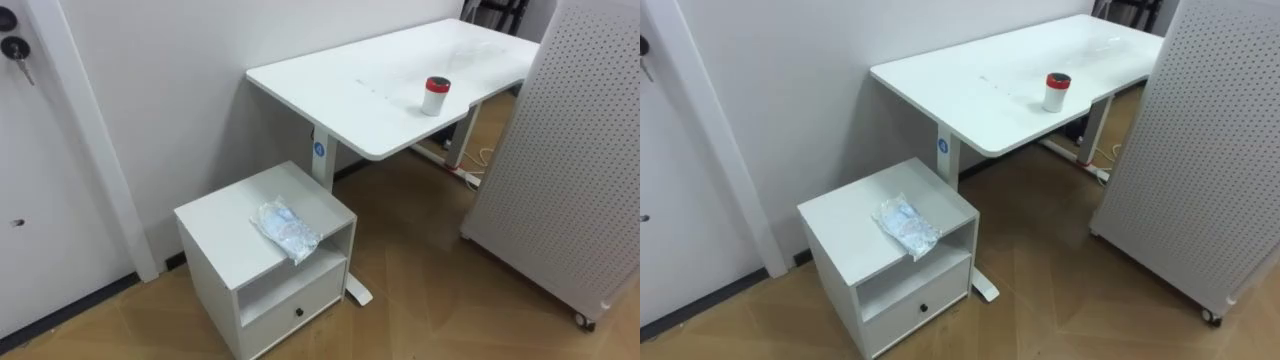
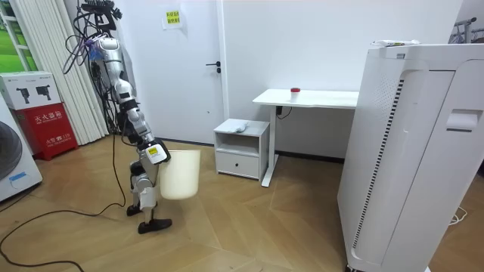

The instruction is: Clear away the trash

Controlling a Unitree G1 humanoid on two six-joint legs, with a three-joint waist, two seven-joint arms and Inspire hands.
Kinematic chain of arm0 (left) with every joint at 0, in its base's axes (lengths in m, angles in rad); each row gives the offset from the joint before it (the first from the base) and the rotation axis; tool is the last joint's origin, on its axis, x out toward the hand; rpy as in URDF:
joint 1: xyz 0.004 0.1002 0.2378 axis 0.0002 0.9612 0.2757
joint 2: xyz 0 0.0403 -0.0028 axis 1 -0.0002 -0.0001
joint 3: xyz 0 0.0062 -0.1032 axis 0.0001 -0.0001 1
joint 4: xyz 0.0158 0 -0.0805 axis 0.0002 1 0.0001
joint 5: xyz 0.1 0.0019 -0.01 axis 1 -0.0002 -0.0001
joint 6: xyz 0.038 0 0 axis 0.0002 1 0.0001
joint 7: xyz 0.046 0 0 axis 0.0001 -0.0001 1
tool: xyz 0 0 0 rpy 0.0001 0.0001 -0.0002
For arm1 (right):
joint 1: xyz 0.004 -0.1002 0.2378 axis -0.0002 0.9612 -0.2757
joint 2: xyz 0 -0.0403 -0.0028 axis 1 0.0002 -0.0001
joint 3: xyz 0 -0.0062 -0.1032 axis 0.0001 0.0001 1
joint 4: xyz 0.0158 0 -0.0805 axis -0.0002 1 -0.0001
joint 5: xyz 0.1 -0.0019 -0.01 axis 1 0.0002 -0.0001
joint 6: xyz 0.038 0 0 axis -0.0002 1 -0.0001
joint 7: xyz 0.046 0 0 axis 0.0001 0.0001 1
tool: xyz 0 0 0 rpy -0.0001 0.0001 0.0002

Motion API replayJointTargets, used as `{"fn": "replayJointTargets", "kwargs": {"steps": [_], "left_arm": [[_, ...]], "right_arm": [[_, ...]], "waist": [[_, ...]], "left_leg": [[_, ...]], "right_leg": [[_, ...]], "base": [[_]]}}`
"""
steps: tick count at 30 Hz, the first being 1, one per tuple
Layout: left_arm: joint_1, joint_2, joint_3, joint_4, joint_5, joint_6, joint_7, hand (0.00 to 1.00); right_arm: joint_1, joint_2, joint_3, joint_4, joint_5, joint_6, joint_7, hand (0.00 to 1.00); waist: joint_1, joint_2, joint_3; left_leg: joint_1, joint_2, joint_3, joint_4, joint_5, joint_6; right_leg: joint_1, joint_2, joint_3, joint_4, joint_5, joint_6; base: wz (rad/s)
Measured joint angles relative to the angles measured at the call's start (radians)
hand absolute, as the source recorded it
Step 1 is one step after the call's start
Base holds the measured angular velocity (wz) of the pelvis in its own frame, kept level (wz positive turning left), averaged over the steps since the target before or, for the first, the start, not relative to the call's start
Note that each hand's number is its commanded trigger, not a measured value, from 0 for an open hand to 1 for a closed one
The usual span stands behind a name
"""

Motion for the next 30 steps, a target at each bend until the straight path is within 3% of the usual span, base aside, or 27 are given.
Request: {"fn": "replayJointTargets", "kwargs": {"steps": [11, 16, 18, 23, 27, 29, 30], "left_arm": [[0.008, -0.002, -0.002, 0.001, 0.000, 0.009, -0.009, 0.00], [0.000, -0.002, -0.002, 0.008, 0.000, 0.024, -0.006, 0.00], [-0.004, -0.002, -0.003, 0.010, 0.002, 0.028, -0.003, 0.00], [-0.006, -0.001, -0.005, 0.027, 0.002, 0.043, 0.002, 0.00], [-0.010, 0.006, 0.020, 0.028, 0.003, 0.044, -0.001, 0.00], [-0.010, 0.016, 0.024, 0.025, 0.000, 0.044, -0.002, 0.00], [-0.010, 0.024, 0.035, 0.026, 0.000, 0.044, -0.003, 0.00]], "right_arm": [[-0.008, 0.000, 0.001, 0.006, 0.000, 0.010, 0.002, 1.00], [-0.010, 0.000, 0.000, 0.015, 0.001, 0.013, 0.002, 1.00], [-0.011, 0.000, 0.000, 0.014, 0.001, 0.012, 0.002, 1.00], [-0.011, 0.000, 0.000, 0.019, 0.001, 0.014, 0.001, 1.00], [-0.012, -0.001, 0.001, 0.014, -0.014, 0.016, 0.011, 1.00], [-0.015, -0.001, 0.002, 0.012, -0.013, 0.020, 0.022, 1.00], [-0.017, -0.001, 0.001, 0.012, -0.013, 0.022, 0.029, 1.00]], "waist": [[0.001, -0.004, -0.0016], [-0.002, -0.012, 0.0018], [-0.001, -0.009, -0.0043], [-0.002, -0.007, -0.0067], [0.001, -0.019, 0.0001], [0.009, -0.020, -0.0021], [0.020, -0.023, -0.0016]], "left_leg": [[-0.004, -0.001, -0.003, 0.004, 0.000, 0.000], [-0.021, -0.001, -0.008, 0.007, -0.004, 0.002], [-0.030, 0.000, -0.007, 0.009, -0.003, 0.001], [-0.032, 0.009, -0.007, 0.016, -0.004, 0.001], [-0.061, 0.019, -0.005, 0.096, -0.042, -0.009], [-0.092, 0.036, 0.000, 0.169, -0.080, -0.021], [-0.120, 0.048, 0.009, 0.235, -0.106, -0.039]], "right_leg": [[-0.002, -0.001, -0.003, -0.002, 0.000, 0.000], [-0.009, -0.002, -0.017, -0.002, 0.000, 0.000], [-0.019, -0.001, -0.017, -0.001, 0.000, 0.000], [-0.021, 0.000, -0.019, -0.001, -0.001, -0.001], [-0.040, 0.003, -0.020, 0.058, -0.039, -0.009], [-0.067, 0.013, -0.028, 0.112, -0.074, -0.022], [-0.080, 0.020, -0.046, 0.146, -0.098, -0.034]], "base": [[0.00], [0.04], [0.00], [0.00], [0.00], [-0.06], [-0.08]]}}
